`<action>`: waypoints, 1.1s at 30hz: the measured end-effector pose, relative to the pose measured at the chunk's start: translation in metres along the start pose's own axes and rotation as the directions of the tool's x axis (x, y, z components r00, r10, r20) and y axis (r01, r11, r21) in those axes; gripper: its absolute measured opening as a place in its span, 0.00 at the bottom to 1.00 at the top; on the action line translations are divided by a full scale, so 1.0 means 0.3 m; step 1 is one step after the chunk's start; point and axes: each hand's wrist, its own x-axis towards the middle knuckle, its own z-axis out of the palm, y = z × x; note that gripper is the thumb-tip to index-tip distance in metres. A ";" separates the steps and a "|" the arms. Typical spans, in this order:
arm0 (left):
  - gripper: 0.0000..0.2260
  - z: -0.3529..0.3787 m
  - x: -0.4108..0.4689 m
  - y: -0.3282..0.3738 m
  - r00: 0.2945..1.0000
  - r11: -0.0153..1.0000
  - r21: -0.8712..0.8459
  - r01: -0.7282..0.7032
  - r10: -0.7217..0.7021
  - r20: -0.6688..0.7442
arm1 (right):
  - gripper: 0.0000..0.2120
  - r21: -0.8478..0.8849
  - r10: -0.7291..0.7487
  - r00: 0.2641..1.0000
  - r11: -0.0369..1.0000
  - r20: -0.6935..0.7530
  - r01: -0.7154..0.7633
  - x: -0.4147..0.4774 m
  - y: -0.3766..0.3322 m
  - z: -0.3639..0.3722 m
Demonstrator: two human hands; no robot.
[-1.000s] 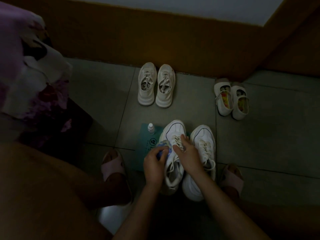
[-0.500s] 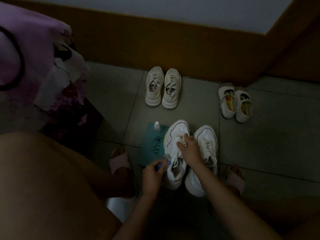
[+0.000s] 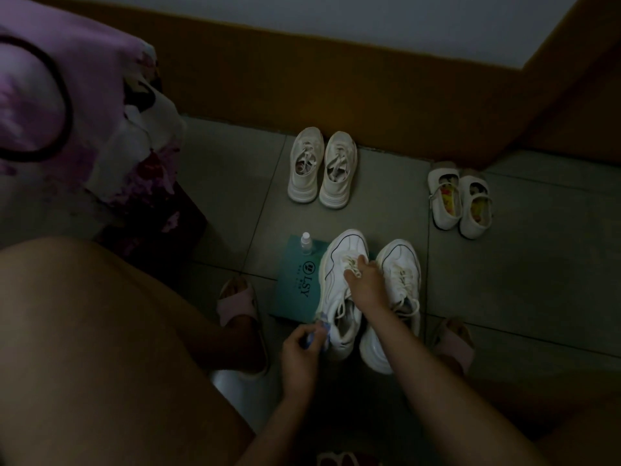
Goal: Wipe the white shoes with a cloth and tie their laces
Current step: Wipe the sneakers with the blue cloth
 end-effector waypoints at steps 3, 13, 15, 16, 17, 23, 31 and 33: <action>0.03 0.017 -0.030 -0.007 0.999 0.999 -0.036 0.012 -0.013 -0.040 | 0.26 -0.034 0.000 1.000 0.999 -0.017 -0.001 0.003 -0.002 0.002; 0.10 0.014 -0.064 -0.043 0.996 0.995 0.062 0.081 -0.083 0.030 | 0.27 -0.062 -0.004 1.000 0.998 0.002 0.004 0.006 -0.001 0.001; 0.12 0.013 -0.057 -0.057 0.994 0.991 0.097 0.090 -0.096 0.058 | 0.27 -0.055 -0.008 1.000 0.998 0.014 0.008 0.005 0.001 0.001; 0.13 0.012 -0.058 -0.062 0.991 0.988 0.113 0.105 -0.114 0.077 | 0.27 -0.045 -0.007 1.000 0.999 0.019 0.007 0.003 0.001 0.000; 0.13 0.010 -0.062 -0.062 0.987 0.985 0.126 0.121 -0.133 0.093 | 0.27 -0.036 -0.009 1.000 0.999 0.020 0.009 0.003 0.001 -0.002; 0.04 -0.048 0.056 -0.012 0.984 0.992 -0.027 0.126 -0.128 -0.121 | 0.29 0.064 -0.022 1.000 0.998 0.021 0.021 -0.008 0.009 -0.015; 0.11 -0.016 0.290 0.098 0.994 0.997 0.041 0.067 -0.063 -0.090 | 0.32 0.242 0.015 0.995 0.970 0.102 -0.040 -0.065 -0.003 -0.043; 0.13 -0.008 0.325 0.116 0.999 0.996 0.089 0.027 -0.024 -0.029 | 0.30 0.293 0.000 0.996 0.956 0.093 -0.027 -0.101 0.006 -0.048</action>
